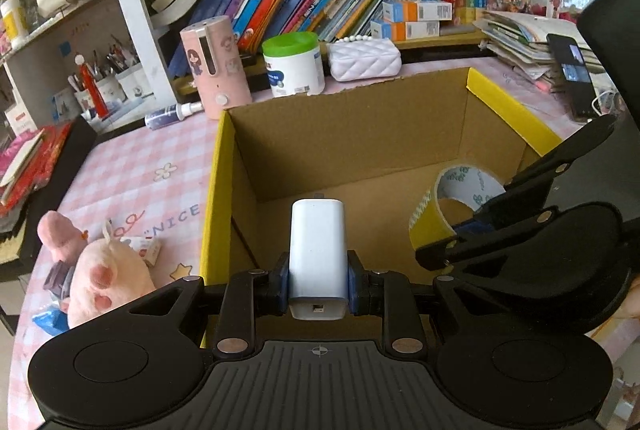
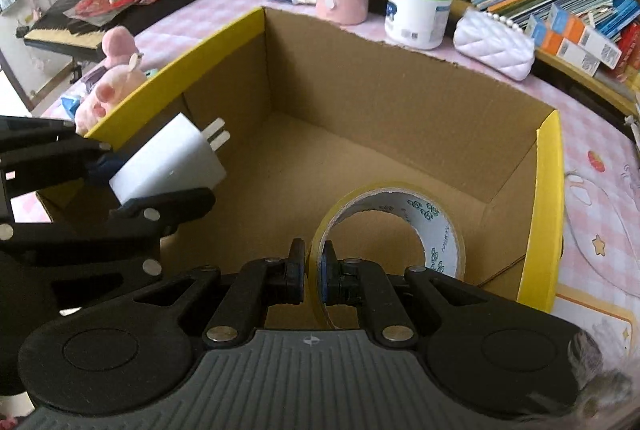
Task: Organize objects
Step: 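Lower the tape roll into the box and open the right tool while the left tool releases the charger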
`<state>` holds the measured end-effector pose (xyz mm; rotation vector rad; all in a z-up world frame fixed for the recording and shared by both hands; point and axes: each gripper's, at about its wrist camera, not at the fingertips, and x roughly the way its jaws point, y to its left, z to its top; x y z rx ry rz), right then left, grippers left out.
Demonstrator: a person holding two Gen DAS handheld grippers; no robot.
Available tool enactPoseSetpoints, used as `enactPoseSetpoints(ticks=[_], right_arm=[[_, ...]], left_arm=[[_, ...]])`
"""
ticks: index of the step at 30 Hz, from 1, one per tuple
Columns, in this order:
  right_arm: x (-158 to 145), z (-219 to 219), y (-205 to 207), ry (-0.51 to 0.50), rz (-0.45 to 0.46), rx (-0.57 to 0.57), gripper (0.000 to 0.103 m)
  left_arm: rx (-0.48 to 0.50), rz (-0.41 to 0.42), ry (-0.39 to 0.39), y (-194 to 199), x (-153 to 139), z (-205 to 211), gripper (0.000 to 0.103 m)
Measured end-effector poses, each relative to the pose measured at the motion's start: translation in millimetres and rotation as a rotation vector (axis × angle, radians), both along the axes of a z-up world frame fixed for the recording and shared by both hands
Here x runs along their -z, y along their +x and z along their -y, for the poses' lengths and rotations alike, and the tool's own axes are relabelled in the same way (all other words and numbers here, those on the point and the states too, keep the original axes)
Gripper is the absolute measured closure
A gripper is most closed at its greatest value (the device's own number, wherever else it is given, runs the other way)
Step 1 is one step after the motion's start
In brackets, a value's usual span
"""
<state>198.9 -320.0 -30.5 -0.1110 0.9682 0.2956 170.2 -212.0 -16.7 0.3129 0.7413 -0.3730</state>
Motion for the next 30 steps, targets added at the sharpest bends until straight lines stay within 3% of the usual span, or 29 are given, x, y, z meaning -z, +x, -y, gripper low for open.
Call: enactPoseSetpoints(ticks=[11,14,16,24,30], right_arm=[[2,4,4,-0.009,-0.061,0.066,0.094],[0,8,3,0.007,-0.058,0.074,0.084],[-5,9,0,-0.009,-0.020,0.094,0.070],[-45,10,-39,0.030,0.156,0.172,0.069],[-68,-5,-88,0.049,0.305,0.318,0.061]], left_arm=[[0.023,0.001,0.002,4,5,8,0.079],[-0.006,0.045,-0.007,-2,1,5,0.077],[-0.021,0.063,-0.034,-6,-5,0,0.071],[-0.057,0.202,-0.150,-38,-48,-33,0.033],[-0.059,0.243,-0.223,-72,-62,-59,0.018]])
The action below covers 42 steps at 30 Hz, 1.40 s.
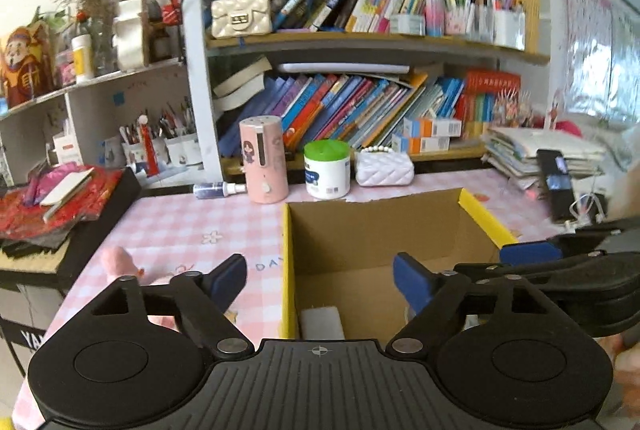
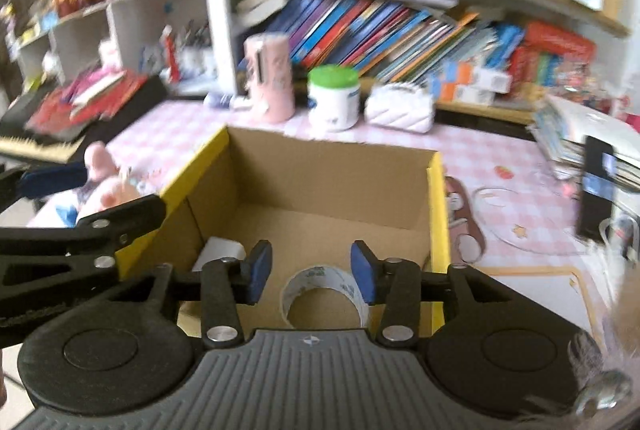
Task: Organize objects
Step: 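Lower the tape roll into the box and open the right tool while the left tool releases the charger, then move both open tools back toward the pink plush pig and blue cup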
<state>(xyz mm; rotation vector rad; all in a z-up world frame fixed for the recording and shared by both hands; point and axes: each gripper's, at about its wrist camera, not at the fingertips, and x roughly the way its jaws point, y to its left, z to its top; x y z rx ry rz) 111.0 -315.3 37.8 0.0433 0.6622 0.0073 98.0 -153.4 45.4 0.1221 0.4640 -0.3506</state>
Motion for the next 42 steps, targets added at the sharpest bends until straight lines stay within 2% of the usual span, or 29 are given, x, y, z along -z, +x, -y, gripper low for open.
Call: enactPoseSetpoints(ticks=[4,7,12,17,27,34,42], right_arm=[[-1,-14,-32,0.004,0.040,0.090,0.061],[2,-27,-52,0.005,0.048,0.140,0.061],[13,-51,-72,0.008,0.012,0.191,0.060],[23,-83,-89,0.010,-0.038,0.210,0.054],[37,-146,-108,0.032,-0.097,0.177,0.050],[36,-183,-114,0.025,-0.090,0.142,0.045],[33,-217,-113,0.018,-0.073,0.104,0.037]], left_arm=[[0.014,-0.017,-0.015,-20,6,-18,0.017],[0.018,-0.020,0.012,-29,13,-31,0.017],[-0.005,-0.082,0.017,-37,24,-63,0.016],[-0.014,-0.143,0.037,-47,35,-94,0.016],[-0.037,-0.183,0.092,-68,45,-148,0.016],[-0.069,-0.186,0.100,-75,45,-182,0.011],[-0.111,-0.166,0.093,-78,40,-214,0.010]])
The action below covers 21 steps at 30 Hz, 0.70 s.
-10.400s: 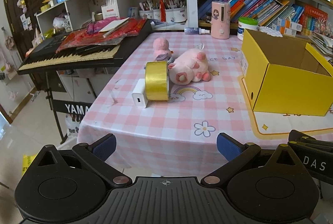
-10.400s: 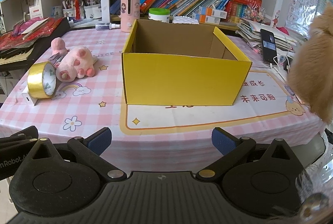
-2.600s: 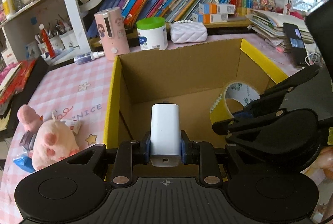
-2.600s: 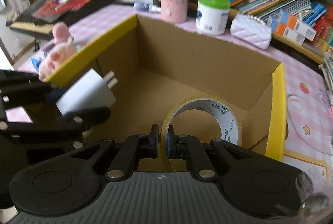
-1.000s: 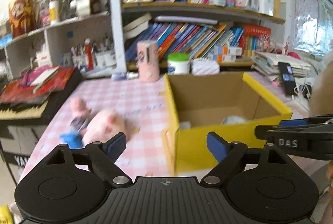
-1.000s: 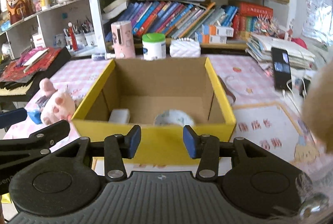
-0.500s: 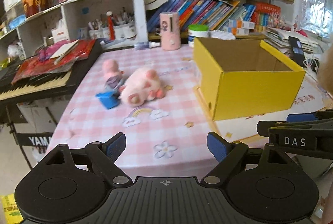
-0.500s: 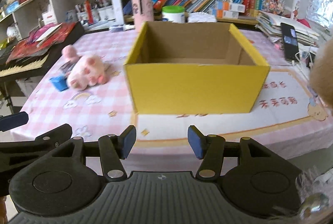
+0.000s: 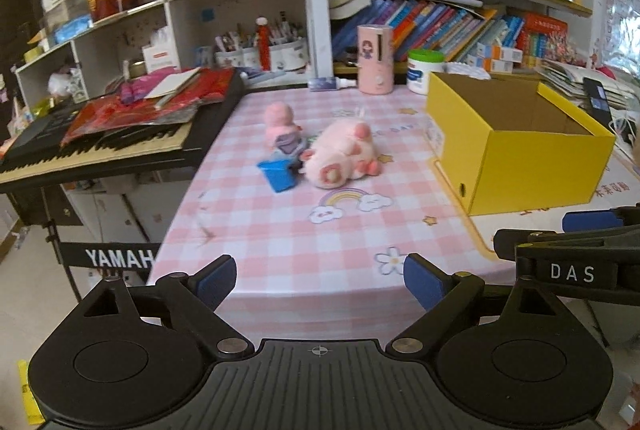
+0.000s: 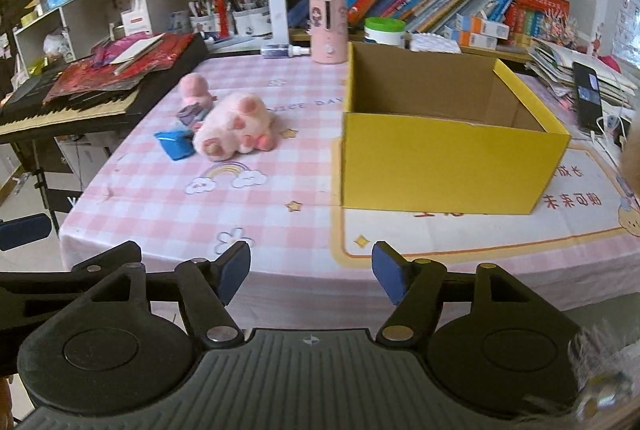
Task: Organize objects
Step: 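Move both open tools back toward the pink plush pig and blue cup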
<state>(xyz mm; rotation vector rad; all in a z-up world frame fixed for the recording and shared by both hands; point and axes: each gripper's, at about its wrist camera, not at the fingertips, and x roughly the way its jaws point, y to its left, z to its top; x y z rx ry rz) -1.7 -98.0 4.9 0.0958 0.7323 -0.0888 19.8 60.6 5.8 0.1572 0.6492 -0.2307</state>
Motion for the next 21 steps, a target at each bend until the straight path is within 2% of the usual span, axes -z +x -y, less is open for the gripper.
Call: enactPoseSetpoints(ticks=[9,21], right_arm=[[-6,-27,4,-0.022,0.011,-0.039,0.035],[2,-40,23,-0.046,-0.029,-0.082,0.035]], left_arm=[[-0.034,0.007,-0.024,1,-2,-24,0.010],[-0.080,-0.048,-0.047,20,11,-34,0.010]])
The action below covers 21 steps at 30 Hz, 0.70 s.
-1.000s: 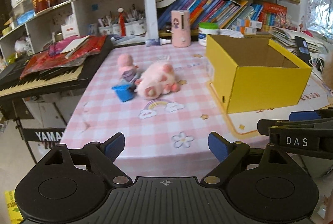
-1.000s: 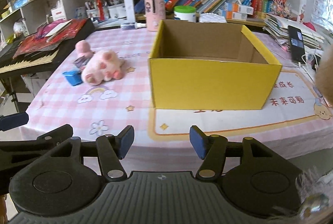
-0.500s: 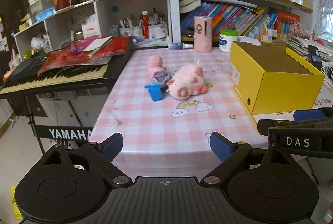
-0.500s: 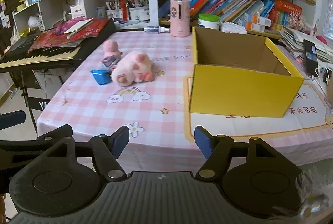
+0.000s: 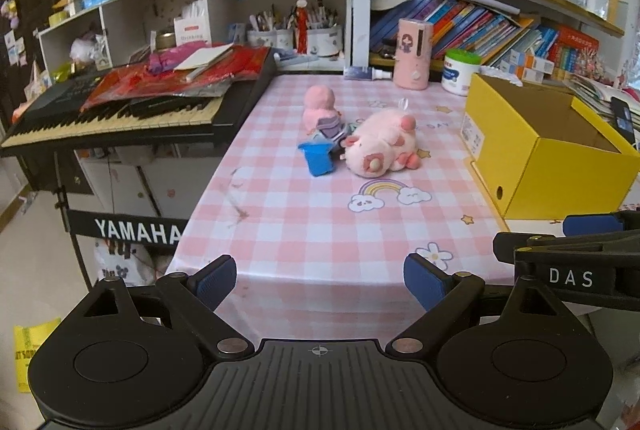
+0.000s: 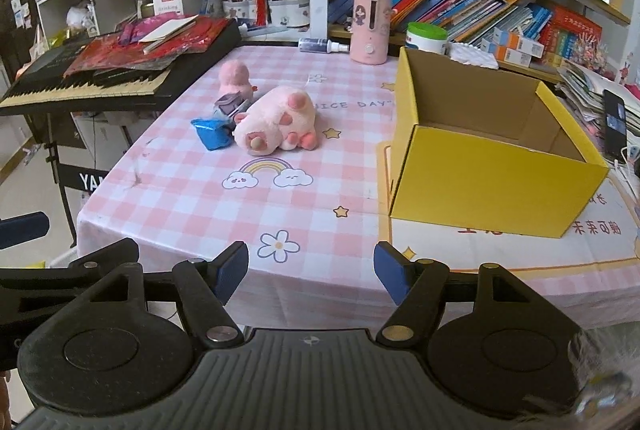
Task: Organize objects
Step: 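Move both open tools back toward the pink plush pig and blue cup, then grasp the pink plush pig with the right tool while the left tool grasps the blue cup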
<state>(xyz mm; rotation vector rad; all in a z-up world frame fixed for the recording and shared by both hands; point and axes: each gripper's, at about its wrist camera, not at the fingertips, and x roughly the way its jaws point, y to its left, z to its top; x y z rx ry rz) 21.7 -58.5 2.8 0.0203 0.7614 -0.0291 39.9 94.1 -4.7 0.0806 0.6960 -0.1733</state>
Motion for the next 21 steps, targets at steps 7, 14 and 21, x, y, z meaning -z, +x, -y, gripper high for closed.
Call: enactPoseSetpoints(ticks=[7,14,21], right_arm=[[6,2,32,0.001,-0.022,-0.023,0.035],[9,6,79,-0.006,-0.034,-0.060,0.035],[10,11,127,-0.018,-0.016,-0.108,0.031]], left_arm=[[-0.024,-0.018,0.004,29,6,3,0.010],[-0.065,-0.038,-0.009,65,13,8,0.010],[-0.098,-0.073,-0.025,98,25,15,0.010]])
